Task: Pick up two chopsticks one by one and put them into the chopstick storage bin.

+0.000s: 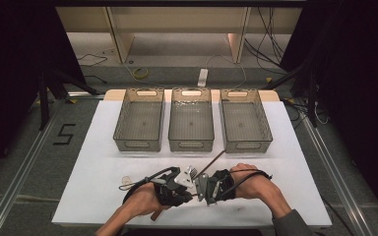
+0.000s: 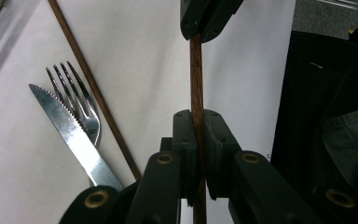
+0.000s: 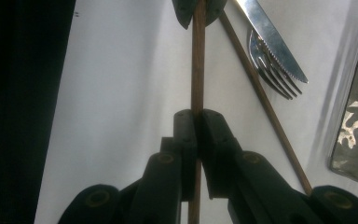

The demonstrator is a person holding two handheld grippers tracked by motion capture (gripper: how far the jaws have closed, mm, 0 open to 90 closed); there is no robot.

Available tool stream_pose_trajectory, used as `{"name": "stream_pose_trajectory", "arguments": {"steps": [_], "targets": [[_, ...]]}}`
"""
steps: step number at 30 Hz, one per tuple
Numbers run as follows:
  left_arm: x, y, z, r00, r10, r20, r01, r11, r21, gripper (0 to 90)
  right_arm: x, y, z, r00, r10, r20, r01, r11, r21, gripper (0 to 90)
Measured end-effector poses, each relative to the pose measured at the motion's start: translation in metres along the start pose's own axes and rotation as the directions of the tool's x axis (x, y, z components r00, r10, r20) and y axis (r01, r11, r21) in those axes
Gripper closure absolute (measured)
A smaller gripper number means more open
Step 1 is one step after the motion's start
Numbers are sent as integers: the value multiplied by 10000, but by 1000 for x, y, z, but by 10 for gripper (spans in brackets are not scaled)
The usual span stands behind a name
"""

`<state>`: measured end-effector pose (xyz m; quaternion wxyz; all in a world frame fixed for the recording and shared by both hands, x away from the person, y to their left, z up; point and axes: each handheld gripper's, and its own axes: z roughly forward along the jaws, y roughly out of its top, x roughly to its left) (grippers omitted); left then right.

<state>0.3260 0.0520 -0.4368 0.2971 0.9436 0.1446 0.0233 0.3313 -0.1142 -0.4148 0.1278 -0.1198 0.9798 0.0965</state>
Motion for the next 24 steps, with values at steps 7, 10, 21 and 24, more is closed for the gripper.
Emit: {"name": "stream_pose_trajectory", "arguments": {"steps": [7,10,21,24], "targets": [[0,0,-6,9994,-301,189,302,9995,-29,848,-1,-6,-9,9994,351,16,-351,9992,-216,698],[4,-1,-9,9983,-571,75,571,9984,-42,849,-4,-13,-20,9929,1017,621,-960,9914,-885,530],[19,-11,-18,9822,-1838,-375,1813,9814,-625,849,-7,-28,-35,9657,2267,1266,-1943,9543,-2271,422],[22,-12,-21,9777,-2034,-516,1995,9772,-730,849,-5,-32,-35,9627,2441,1166,-2137,9505,-2257,422]]}}
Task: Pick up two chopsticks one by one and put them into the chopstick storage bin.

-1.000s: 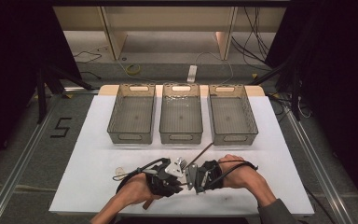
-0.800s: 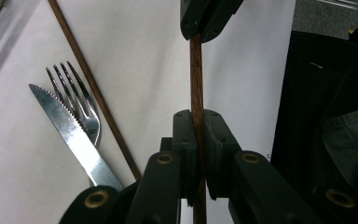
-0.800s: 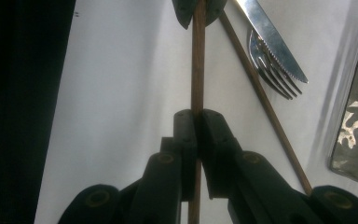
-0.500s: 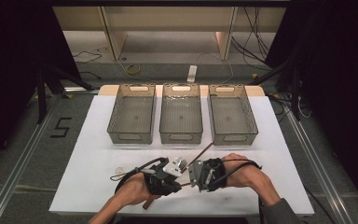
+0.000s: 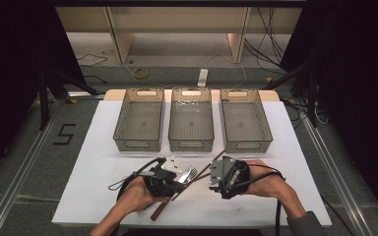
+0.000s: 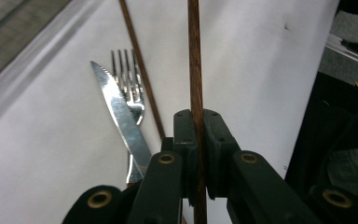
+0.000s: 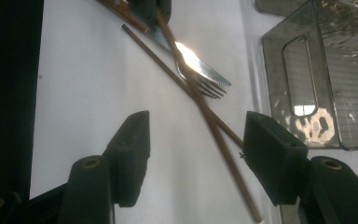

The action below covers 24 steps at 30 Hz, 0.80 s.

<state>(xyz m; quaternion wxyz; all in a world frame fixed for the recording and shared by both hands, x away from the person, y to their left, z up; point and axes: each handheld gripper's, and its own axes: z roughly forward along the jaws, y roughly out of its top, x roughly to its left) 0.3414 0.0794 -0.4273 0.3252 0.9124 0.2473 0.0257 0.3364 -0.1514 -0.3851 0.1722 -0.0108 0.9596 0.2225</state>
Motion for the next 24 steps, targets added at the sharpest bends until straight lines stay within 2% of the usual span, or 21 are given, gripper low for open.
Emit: {"name": "stream_pose_trajectory", "arguments": {"steps": [4,5,9,12,16,19,21,24], "targets": [[3,-1,0,9994,-307,-188,304,9994,-177,849,2,-4,-1,9996,283,27,-283,9996,-60,420],[4,-2,-1,9993,-315,-186,312,9993,-196,850,1,-6,-2,9999,148,49,-147,9999,-63,419],[10,-3,-5,9967,-668,-451,651,9972,-378,850,3,-9,-5,9987,506,-16,-507,9983,-304,410],[14,-4,-10,9925,-1012,-685,964,9928,-708,849,4,-13,-6,9970,778,-15,-778,9955,-546,393],[24,-8,-18,9866,-1404,-828,1300,9843,-1196,849,4,-21,-4,9900,1385,-264,-1404,9853,-971,359],[32,-11,-26,9802,-1727,-965,1556,9743,-1630,850,6,-30,1,9787,2007,-425,-2046,9700,-1311,343],[36,-13,-31,9753,-1939,-1054,1734,9687,-1777,850,7,-35,4,9670,2501,-479,-2545,9552,-1514,337],[43,-15,-37,9674,-2235,-1194,1970,9597,-2004,849,8,-42,8,9469,3181,-458,-3208,9264,-1973,334]]}}
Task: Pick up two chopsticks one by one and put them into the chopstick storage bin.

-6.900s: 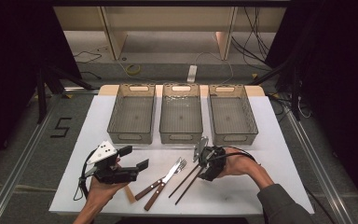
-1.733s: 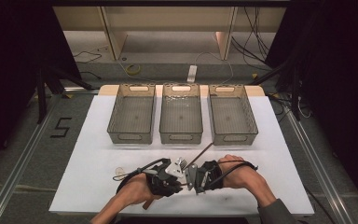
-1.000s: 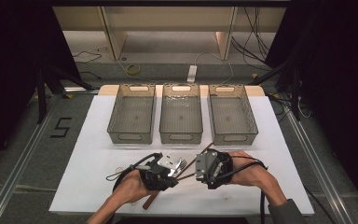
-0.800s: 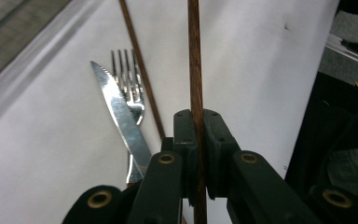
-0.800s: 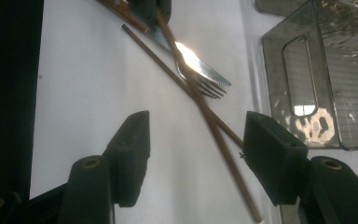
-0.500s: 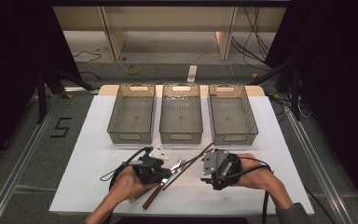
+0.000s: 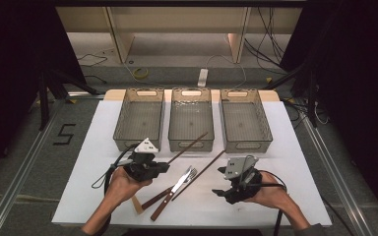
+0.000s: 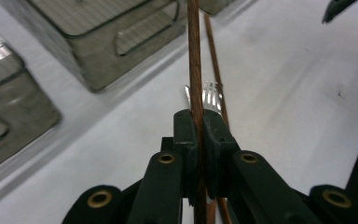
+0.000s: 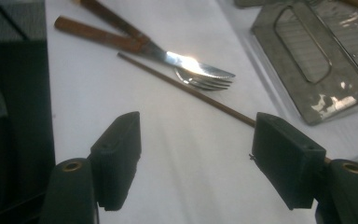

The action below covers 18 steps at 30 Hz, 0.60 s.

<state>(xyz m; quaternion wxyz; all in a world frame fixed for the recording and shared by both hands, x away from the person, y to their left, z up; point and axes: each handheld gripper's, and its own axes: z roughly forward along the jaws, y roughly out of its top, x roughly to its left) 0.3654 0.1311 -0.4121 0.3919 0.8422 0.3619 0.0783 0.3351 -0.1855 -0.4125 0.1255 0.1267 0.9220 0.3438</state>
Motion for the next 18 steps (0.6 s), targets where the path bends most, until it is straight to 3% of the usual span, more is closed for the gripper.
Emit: {"name": "stream_pose_trajectory", "arguments": {"steps": [4,10,15,18], "targets": [[16,0,-7,9981,-419,-462,407,9988,-282,850,1,-8,1,9988,462,175,-459,9988,-162,336],[42,2,-15,9917,-1004,-804,950,9931,-692,850,4,-16,1,9941,1021,377,-1006,9941,-396,309],[62,7,-23,9822,-1508,-1124,1389,9845,-1073,850,5,-24,-1,9859,1609,452,-1581,9855,-609,282],[73,10,-26,9734,-1862,-1338,1689,9769,-1307,849,6,-28,-4,9814,1847,515,-1803,9804,-795,271]]}}
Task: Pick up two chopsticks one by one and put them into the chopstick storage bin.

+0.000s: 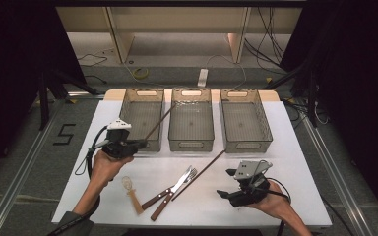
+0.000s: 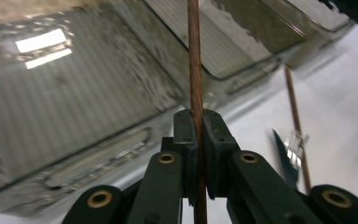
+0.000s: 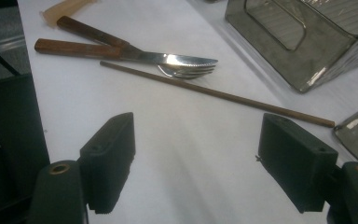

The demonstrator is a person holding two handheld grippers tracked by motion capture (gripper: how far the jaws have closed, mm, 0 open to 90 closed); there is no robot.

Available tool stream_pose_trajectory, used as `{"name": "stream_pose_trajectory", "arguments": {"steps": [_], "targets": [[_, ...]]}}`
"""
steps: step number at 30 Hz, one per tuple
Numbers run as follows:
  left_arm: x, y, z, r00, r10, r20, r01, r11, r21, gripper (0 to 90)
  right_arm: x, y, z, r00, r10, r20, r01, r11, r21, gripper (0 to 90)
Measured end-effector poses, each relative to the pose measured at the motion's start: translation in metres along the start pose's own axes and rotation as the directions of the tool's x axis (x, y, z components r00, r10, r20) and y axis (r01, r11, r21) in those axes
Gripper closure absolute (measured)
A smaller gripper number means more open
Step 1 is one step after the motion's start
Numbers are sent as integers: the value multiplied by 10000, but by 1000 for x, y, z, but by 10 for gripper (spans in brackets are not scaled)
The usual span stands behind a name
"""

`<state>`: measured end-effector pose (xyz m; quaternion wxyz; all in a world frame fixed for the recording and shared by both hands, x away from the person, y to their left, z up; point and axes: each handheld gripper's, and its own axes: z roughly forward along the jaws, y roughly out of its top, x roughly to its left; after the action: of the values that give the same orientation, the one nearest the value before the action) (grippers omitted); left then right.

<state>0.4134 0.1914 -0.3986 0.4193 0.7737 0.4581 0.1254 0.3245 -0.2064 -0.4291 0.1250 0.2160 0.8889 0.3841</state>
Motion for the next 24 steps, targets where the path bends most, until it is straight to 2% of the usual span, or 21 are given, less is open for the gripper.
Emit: {"name": "stream_pose_trajectory", "arguments": {"steps": [6,8,12,16,24], "targets": [[20,12,3,9977,-426,-531,416,9989,-199,849,-2,-6,-8,9973,722,152,-711,9953,-651,250],[27,15,5,9958,-659,-639,644,9976,-258,849,-3,-8,-12,9950,935,356,-893,9905,-1043,254],[40,22,8,9921,-888,-885,868,9959,-258,849,-4,-11,-20,9904,1303,461,-1215,9799,-1579,253],[49,28,13,9871,-1135,-1129,1117,9935,-222,849,-5,-14,-21,9881,1483,412,-1396,9762,-1662,251],[65,38,25,9804,-1378,-1407,1387,9903,-37,849,-3,-14,-21,9903,1333,380,-1257,9792,-1592,253]]}}
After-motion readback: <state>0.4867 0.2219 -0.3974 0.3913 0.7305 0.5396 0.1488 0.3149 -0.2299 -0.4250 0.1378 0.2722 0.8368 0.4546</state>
